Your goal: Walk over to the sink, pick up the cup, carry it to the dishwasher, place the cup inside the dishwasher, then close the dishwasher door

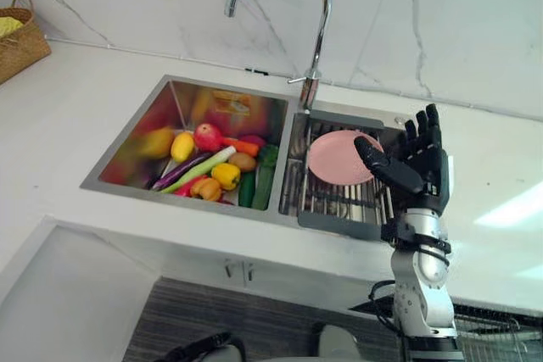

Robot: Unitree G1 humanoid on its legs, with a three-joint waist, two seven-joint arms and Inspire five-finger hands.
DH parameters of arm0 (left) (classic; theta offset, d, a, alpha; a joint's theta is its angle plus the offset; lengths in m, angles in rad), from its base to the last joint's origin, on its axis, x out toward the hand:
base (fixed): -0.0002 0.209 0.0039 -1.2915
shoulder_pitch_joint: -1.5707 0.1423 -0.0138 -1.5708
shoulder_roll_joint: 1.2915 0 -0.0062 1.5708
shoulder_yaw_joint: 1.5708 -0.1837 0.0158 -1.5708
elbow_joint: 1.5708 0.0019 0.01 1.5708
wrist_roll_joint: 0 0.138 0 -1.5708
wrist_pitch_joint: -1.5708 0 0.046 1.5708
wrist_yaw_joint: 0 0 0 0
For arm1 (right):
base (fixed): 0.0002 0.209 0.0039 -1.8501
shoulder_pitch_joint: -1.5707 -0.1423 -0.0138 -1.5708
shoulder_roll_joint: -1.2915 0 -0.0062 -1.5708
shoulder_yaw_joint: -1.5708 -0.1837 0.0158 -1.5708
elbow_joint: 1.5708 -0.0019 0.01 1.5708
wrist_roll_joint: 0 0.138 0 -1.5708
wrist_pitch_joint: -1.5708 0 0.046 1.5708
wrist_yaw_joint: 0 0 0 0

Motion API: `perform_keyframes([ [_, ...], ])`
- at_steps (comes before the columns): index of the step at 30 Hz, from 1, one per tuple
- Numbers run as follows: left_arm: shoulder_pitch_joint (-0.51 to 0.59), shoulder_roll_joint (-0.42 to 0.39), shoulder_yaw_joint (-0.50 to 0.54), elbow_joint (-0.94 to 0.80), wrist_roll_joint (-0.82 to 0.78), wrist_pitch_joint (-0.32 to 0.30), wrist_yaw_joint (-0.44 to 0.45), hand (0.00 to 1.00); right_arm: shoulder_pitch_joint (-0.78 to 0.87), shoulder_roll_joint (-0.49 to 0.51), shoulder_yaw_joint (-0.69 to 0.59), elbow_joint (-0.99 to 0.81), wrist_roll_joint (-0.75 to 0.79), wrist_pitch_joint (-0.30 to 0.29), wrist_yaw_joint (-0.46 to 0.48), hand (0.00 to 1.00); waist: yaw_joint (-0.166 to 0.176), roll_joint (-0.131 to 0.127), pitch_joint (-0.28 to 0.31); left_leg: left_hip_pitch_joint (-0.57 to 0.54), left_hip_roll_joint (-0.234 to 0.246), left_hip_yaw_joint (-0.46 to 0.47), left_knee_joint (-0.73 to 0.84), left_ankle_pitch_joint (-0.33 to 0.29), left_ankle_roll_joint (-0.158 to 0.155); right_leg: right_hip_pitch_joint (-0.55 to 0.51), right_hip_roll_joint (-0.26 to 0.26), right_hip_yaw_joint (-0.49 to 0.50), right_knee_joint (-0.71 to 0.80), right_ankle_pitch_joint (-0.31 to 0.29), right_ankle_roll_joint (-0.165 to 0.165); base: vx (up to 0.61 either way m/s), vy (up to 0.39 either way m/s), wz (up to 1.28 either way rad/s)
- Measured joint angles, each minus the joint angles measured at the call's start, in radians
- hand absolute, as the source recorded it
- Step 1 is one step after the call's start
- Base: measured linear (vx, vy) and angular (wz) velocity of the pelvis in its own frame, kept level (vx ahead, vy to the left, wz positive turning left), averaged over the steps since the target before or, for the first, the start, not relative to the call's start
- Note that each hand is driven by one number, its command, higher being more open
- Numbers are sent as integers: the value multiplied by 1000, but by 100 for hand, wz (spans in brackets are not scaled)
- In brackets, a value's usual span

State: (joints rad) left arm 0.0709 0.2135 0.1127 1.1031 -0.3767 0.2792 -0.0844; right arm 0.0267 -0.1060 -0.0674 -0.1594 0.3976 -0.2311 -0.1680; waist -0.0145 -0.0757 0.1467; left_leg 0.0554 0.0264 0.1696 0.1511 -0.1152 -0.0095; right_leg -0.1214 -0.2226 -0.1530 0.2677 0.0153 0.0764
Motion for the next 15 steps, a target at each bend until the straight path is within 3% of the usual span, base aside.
perform_keyframes([
  [4, 3, -4, 13, -4, 28, 5, -3, 100, -5, -3, -31, 0, -9, 11, -31, 100, 0, 13, -3, 23, 41, -5, -11, -15, -21, 59, 51, -17, -85, 1, 1, 91, -107, -6],
  [10, 5, -13, 16, -5, 84, 5, -1, 100, -3, -16, -42, -1, -19, 31, -49, 100, -8, 17, -5, 42, 41, -15, -46, -23, -33, 102, 63, -18, -164, 24, 25, -23, -23, -3],
  [15, 10, -17, 16, -6, 84, 5, 1, 100, 9, -45, -43, -7, -45, 57, 29, 100, -12, 24, -13, 42, 40, -20, -66, -16, -31, 120, 66, -28, -214, 49, 25, -31, 0, 4],
])
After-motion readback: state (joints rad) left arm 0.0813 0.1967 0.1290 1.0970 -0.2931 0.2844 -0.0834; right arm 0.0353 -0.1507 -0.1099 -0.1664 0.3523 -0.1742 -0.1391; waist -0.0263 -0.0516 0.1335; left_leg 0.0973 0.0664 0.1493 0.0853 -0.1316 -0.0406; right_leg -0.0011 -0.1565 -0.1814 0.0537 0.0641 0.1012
